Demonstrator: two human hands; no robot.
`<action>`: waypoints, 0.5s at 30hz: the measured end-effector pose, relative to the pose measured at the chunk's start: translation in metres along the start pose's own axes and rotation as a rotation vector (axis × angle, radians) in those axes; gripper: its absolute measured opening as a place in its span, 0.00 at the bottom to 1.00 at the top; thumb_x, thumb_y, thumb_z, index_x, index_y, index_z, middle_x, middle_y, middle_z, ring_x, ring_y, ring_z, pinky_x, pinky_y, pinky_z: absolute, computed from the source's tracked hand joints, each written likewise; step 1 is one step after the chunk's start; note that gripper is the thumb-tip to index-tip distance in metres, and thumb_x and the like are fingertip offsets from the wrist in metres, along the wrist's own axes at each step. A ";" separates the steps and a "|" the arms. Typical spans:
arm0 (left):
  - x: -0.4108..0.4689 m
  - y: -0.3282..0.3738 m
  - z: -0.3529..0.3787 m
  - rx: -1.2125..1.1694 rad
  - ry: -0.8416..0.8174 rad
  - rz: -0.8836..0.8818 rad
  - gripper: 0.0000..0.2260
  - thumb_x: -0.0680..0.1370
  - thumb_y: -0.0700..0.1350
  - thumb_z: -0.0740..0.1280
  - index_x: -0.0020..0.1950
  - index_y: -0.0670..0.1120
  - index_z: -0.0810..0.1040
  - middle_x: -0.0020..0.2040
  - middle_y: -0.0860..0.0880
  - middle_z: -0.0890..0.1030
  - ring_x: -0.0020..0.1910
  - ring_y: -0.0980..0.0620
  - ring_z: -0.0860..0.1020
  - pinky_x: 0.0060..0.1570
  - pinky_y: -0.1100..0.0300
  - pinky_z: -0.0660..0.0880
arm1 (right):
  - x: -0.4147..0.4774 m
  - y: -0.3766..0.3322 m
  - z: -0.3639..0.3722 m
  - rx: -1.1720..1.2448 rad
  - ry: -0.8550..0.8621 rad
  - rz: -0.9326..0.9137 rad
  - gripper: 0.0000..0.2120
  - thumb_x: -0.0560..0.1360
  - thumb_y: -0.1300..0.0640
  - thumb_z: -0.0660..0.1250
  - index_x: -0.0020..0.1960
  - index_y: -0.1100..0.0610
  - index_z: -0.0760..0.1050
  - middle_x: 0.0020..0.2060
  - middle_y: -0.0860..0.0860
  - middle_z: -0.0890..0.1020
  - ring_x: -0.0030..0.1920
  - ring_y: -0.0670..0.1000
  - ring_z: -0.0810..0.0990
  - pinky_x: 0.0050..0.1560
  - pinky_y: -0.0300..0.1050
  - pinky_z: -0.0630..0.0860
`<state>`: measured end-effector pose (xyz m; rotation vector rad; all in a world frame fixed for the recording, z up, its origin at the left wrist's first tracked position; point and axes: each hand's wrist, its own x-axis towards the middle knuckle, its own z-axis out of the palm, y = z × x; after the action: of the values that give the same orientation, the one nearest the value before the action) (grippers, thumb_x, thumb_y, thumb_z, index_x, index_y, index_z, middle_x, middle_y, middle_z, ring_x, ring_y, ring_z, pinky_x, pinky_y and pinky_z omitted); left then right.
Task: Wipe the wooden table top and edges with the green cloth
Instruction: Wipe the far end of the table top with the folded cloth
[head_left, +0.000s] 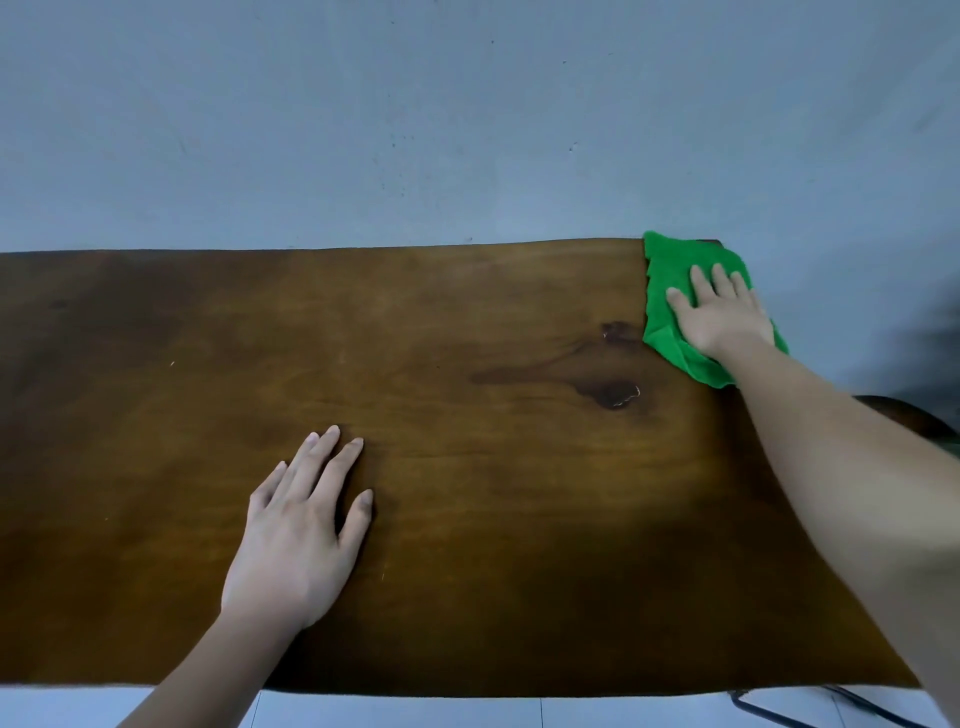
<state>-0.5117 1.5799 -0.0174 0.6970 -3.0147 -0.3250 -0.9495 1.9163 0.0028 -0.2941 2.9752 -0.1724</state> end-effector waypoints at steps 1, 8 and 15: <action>0.000 -0.001 0.000 0.009 -0.003 0.000 0.38 0.83 0.73 0.38 0.90 0.60 0.55 0.91 0.57 0.52 0.89 0.55 0.46 0.87 0.49 0.47 | -0.009 -0.003 0.003 -0.010 0.000 0.005 0.39 0.86 0.29 0.38 0.91 0.47 0.44 0.90 0.52 0.45 0.90 0.57 0.44 0.88 0.60 0.44; -0.001 0.000 -0.001 0.006 -0.006 0.007 0.36 0.84 0.72 0.38 0.90 0.61 0.55 0.91 0.57 0.52 0.90 0.55 0.46 0.87 0.49 0.45 | -0.088 -0.112 0.032 -0.093 0.009 -0.351 0.42 0.82 0.27 0.29 0.90 0.47 0.40 0.89 0.50 0.41 0.89 0.57 0.41 0.88 0.62 0.43; -0.001 -0.002 -0.001 0.003 -0.005 0.005 0.36 0.84 0.73 0.38 0.90 0.62 0.53 0.91 0.58 0.51 0.89 0.56 0.45 0.87 0.48 0.46 | -0.107 -0.292 0.057 -0.083 -0.084 -0.780 0.37 0.86 0.29 0.39 0.91 0.43 0.45 0.90 0.47 0.46 0.90 0.53 0.43 0.88 0.60 0.41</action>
<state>-0.5100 1.5785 -0.0165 0.6901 -3.0219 -0.3227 -0.7825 1.6476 -0.0014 -1.4107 2.6185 -0.1098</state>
